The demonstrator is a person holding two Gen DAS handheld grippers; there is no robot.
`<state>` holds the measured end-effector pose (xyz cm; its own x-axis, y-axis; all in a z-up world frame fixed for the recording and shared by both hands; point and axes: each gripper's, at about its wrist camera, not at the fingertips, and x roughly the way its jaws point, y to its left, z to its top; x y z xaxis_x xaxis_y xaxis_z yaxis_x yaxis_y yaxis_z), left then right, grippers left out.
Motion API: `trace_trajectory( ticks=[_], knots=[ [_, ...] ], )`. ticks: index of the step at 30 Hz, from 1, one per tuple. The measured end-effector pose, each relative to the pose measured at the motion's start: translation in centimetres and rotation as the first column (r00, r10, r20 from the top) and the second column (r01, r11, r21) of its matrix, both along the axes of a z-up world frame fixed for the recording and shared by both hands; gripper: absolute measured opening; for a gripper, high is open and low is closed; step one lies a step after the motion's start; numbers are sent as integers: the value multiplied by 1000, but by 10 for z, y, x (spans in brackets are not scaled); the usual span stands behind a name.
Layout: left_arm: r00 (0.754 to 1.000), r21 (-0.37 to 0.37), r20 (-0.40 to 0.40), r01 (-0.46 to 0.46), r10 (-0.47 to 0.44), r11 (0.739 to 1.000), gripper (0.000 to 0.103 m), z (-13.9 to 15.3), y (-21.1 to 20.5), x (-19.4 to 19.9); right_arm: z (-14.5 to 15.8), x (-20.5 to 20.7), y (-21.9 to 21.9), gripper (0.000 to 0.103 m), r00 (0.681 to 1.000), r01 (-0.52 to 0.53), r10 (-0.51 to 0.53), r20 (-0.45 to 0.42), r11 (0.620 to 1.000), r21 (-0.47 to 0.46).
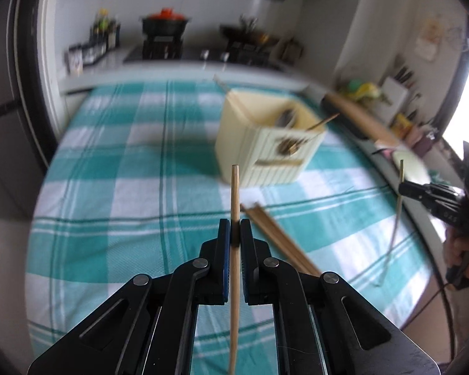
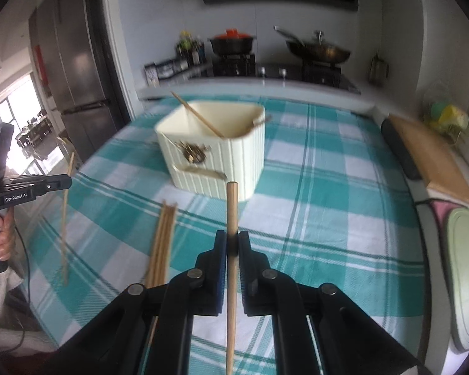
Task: Organize utensils
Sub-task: 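Lift both chopsticks upright and drop them into the cream caddy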
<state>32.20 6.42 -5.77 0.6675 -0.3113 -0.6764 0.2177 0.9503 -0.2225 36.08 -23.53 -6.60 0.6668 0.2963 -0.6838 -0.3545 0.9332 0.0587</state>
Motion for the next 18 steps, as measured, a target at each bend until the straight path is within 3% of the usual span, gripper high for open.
trace_trajectory(
  ticks=[9, 18],
  knots=[
    [992, -47, 129, 2, 4, 999, 4, 42, 3, -29, 46, -34, 6, 8, 987, -14, 6, 162, 999, 49],
    [984, -80, 180, 12, 3, 997, 4, 71, 5, -23, 82, -26, 9, 8, 967, -12, -8, 255, 997, 77]
  ],
)
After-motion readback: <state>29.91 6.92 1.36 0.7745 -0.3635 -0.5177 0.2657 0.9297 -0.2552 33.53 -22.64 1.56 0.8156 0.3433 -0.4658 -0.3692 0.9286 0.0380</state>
